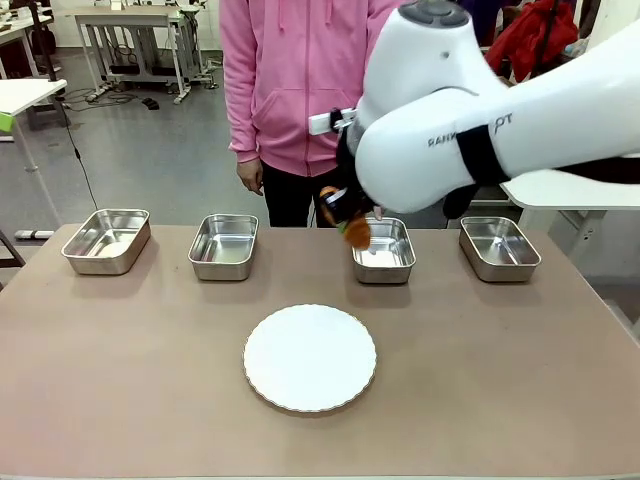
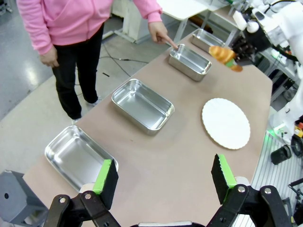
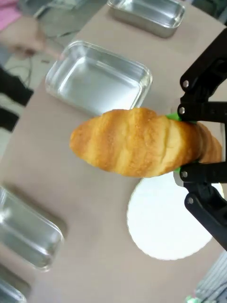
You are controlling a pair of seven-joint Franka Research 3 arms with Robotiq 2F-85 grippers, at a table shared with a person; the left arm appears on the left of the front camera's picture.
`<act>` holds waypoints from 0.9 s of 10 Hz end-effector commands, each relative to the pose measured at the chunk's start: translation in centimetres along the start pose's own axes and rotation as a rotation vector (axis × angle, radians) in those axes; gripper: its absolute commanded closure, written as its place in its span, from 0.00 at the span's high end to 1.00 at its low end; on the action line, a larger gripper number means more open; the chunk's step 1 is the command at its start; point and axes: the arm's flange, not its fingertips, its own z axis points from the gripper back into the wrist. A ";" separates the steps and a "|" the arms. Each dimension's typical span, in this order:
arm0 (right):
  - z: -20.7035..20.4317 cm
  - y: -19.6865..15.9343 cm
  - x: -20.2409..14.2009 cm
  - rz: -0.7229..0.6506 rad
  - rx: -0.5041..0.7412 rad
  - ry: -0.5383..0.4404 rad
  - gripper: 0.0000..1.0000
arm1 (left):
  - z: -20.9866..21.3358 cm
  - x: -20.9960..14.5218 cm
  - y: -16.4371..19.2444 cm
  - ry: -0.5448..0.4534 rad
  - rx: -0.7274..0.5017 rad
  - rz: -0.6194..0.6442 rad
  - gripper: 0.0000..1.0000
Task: Place the bread in the container.
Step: Place the Butter Roll into the Airtight Container indicated by the human.
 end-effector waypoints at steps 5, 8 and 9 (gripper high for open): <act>-7.4 -6.2 3.9 -0.260 -0.078 0.121 0.34 | 0.1 0.1 -0.2 -0.003 0.000 -0.006 1.00; -10.6 -8.0 3.7 -0.294 -0.104 0.141 0.34 | 0.1 0.1 -0.2 -0.003 0.000 -0.006 1.00; -11.5 -8.4 3.7 -0.298 -0.105 0.131 0.34 | 0.1 0.1 -0.2 -0.003 0.000 -0.006 1.00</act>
